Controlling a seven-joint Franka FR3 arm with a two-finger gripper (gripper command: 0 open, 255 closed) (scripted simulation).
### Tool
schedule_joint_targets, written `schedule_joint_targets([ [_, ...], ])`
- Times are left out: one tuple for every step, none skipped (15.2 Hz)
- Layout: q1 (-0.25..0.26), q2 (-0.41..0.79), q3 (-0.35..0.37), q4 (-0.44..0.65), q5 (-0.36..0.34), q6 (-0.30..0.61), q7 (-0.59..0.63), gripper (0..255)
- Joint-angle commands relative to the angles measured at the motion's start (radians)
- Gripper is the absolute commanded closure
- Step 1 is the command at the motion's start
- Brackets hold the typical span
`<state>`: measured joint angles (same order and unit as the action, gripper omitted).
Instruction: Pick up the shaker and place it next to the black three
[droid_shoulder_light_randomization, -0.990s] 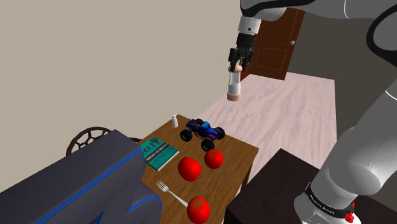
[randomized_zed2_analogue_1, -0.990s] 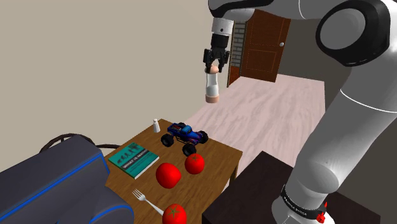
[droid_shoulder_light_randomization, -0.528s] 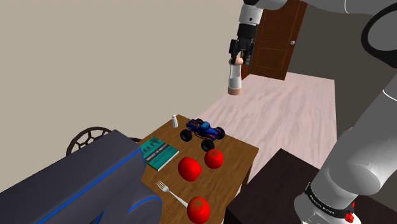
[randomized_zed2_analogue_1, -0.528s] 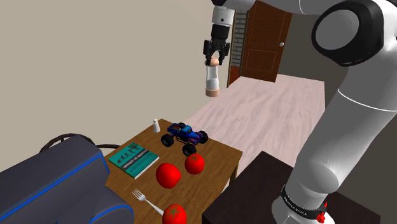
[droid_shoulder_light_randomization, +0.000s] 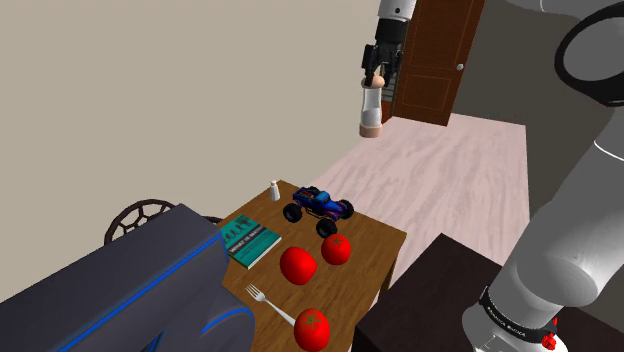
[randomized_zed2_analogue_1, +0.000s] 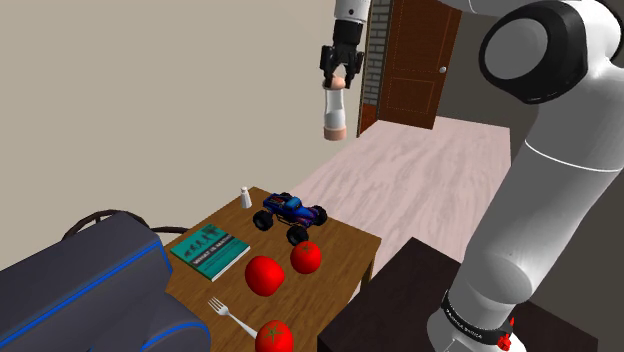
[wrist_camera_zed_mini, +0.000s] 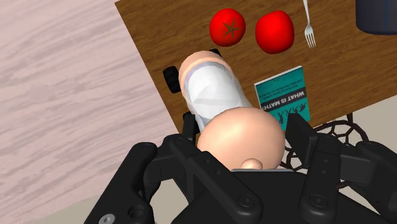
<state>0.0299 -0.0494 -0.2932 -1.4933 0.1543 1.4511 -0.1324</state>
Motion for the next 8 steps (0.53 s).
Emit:
schedule_joint_targets([
  [-0.002, 0.016, -0.003, 0.049, 0.005, -0.034, 0.001, 255],
  [-0.003, 0.024, -0.004, 0.073, 0.008, -0.05, 0.002, 255],
  [-0.004, 0.032, -0.005, 0.096, 0.011, -0.067, 0.002, 255],
  [-0.005, 0.04, -0.007, 0.121, 0.014, -0.083, 0.003, 255],
  [-0.007, 0.049, -0.008, 0.146, 0.017, -0.1, 0.003, 255],
  [-0.008, 0.059, -0.01, 0.172, 0.021, -0.117, 0.004, 255],
  [-0.01, 0.069, -0.012, 0.199, 0.025, -0.135, 0.004, 255],
  [-0.012, 0.08, -0.014, 0.227, 0.029, -0.153, 0.005, 255],
])
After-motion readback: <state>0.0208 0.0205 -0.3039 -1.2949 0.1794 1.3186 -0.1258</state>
